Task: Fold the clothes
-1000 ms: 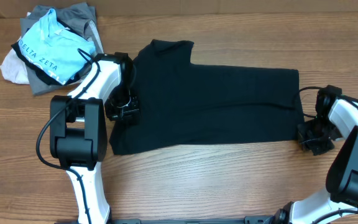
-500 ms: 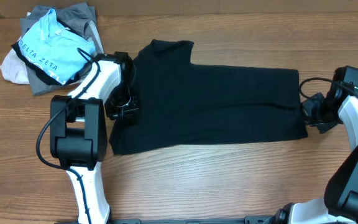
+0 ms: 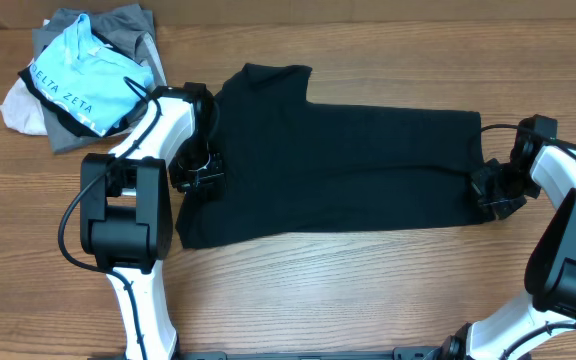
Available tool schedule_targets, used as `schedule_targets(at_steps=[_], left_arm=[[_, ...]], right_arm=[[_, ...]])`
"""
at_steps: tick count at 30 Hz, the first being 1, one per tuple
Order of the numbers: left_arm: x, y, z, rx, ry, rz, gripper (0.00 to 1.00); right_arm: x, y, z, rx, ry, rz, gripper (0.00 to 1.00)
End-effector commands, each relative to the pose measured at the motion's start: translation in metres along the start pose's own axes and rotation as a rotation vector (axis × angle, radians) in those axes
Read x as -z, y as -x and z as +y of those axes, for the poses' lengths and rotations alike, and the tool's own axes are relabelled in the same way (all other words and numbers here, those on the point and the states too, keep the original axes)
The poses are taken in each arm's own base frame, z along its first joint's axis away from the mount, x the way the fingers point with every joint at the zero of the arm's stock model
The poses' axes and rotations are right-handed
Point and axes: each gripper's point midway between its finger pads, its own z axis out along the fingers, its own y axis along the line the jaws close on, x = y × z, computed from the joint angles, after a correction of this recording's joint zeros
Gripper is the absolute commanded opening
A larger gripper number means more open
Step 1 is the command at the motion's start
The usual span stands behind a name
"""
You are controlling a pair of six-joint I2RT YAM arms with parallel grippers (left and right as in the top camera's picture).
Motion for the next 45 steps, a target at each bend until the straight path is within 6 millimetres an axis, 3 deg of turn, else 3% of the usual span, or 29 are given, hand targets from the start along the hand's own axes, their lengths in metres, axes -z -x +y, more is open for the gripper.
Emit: schedule_targets(at_steps=[1, 8, 20, 25, 29, 35, 38, 41, 42, 43, 44, 45], left_arm=[[-0.006, 0.002, 0.004, 0.018, 0.017, 0.011, 0.09], [-0.006, -0.003, 0.007, 0.023, 0.026, 0.033, 0.04], [-0.003, -0.033, 0.017, 0.050, 0.080, 0.147, 0.04], [0.000, -0.047, 0.021, 0.057, 0.109, 0.201, 0.04], [0.006, -0.045, 0.015, 0.042, 0.101, 0.166, 0.04], [0.046, -0.044, 0.008, 0.060, 0.077, 0.015, 0.04], [0.074, -0.042, 0.002, 0.048, 0.025, -0.093, 0.04], [0.110, -0.028, -0.018, -0.013, -0.075, -0.234, 0.04], [0.125, -0.023, -0.031, -0.057, -0.131, -0.282, 0.10], [0.139, -0.020, -0.043, -0.095, -0.179, -0.319, 0.27], [0.158, -0.015, -0.059, -0.138, -0.242, -0.367, 0.57], [0.176, -0.011, -0.074, -0.177, -0.301, -0.416, 0.86]], right_arm=[[-0.024, -0.014, -0.028, -0.062, -0.120, 0.039, 0.04], [-0.033, -0.036, -0.065, -0.219, -0.260, 0.058, 0.04], [-0.016, -0.035, -0.086, -0.275, -0.363, -0.002, 0.04], [-0.014, -0.025, -0.096, -0.328, -0.347, -0.008, 0.04], [-0.006, -0.012, -0.101, -0.318, -0.331, -0.011, 0.04], [0.027, 0.015, -0.084, -0.317, -0.279, -0.063, 0.04], [0.050, 0.032, -0.064, -0.245, -0.225, -0.081, 0.18], [0.071, 0.041, -0.037, -0.194, -0.130, -0.081, 0.46], [0.079, 0.045, -0.024, -0.173, -0.075, -0.078, 0.55], [0.087, 0.048, -0.010, -0.144, -0.014, -0.073, 0.65], [0.094, 0.050, 0.004, -0.107, 0.050, -0.070, 0.81], [0.102, 0.053, 0.017, -0.069, 0.105, -0.073, 0.89]])
